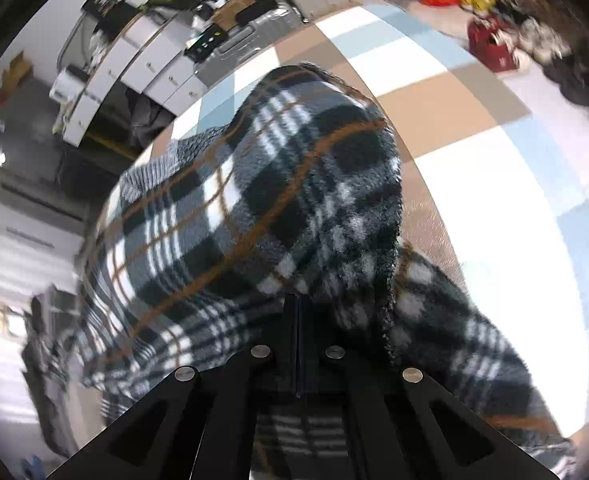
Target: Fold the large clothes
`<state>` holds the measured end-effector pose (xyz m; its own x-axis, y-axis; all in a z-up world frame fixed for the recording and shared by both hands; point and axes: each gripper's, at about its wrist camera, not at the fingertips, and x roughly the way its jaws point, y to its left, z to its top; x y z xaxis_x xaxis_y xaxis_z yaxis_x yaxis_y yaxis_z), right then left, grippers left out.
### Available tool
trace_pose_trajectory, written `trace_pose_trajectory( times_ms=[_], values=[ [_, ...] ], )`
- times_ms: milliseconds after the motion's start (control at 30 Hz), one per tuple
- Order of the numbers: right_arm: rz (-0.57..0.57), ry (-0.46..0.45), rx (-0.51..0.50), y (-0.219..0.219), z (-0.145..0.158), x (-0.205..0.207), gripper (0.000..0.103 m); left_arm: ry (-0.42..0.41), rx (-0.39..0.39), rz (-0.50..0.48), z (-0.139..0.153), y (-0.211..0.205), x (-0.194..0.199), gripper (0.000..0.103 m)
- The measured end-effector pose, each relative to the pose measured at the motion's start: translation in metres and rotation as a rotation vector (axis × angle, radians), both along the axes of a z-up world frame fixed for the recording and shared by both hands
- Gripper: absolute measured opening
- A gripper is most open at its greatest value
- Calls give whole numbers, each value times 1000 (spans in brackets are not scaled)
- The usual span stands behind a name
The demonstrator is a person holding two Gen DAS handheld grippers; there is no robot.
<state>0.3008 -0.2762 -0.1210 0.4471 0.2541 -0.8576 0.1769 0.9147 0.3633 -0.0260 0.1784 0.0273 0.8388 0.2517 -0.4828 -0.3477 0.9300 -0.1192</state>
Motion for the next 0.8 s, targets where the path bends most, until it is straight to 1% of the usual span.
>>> trace_pose_trajectory(
  times_ms=[33,67,100,200,233,333,433,467,500,533,567,600,633,667,700,733,767,800],
  values=[
    [44,4,-80,7,2,3,0,1,11,1,0,-3,0,102],
    [62,6,-140,17,6,4,0,4,29,1,0,-5,-1,102],
    [62,10,-172,17,6,5,0,5,43,5,0,-7,-1,102],
    [-8,34,-191,2,4,7,0,9,80,23,0,-8,0,102],
    [-16,35,-216,0,5,5,0,10,89,29,0,-7,0,102],
    [-21,30,-339,7,8,-3,0,21,100,45,-2,0,2,102],
    [-24,1,-416,17,24,-13,0,36,82,71,-4,11,3,102],
    [-33,-19,-421,17,29,-21,0,40,76,79,-4,14,3,102],
    [-40,-56,-391,18,36,-33,8,43,74,85,-4,15,2,102],
    [-39,-99,-335,20,44,-44,13,43,70,89,-4,17,1,102],
    [-26,-144,-265,24,53,-57,23,43,56,81,-5,20,0,102],
    [-10,-199,-204,30,63,-71,30,44,40,67,-5,21,0,102],
    [9,-249,-174,36,73,-84,34,50,25,52,-6,24,-1,102],
    [40,-325,-156,46,86,-103,45,58,21,53,-7,27,-1,102],
    [62,-403,-151,56,98,-123,61,62,25,61,-8,28,-2,102],
    [75,-464,-148,66,108,-138,69,70,36,82,-9,30,-3,102],
    [88,-525,-142,77,118,-154,82,82,39,108,-10,33,-3,102],
    [105,-585,-134,83,125,-171,89,95,30,120,-10,36,-2,102]
  ],
)
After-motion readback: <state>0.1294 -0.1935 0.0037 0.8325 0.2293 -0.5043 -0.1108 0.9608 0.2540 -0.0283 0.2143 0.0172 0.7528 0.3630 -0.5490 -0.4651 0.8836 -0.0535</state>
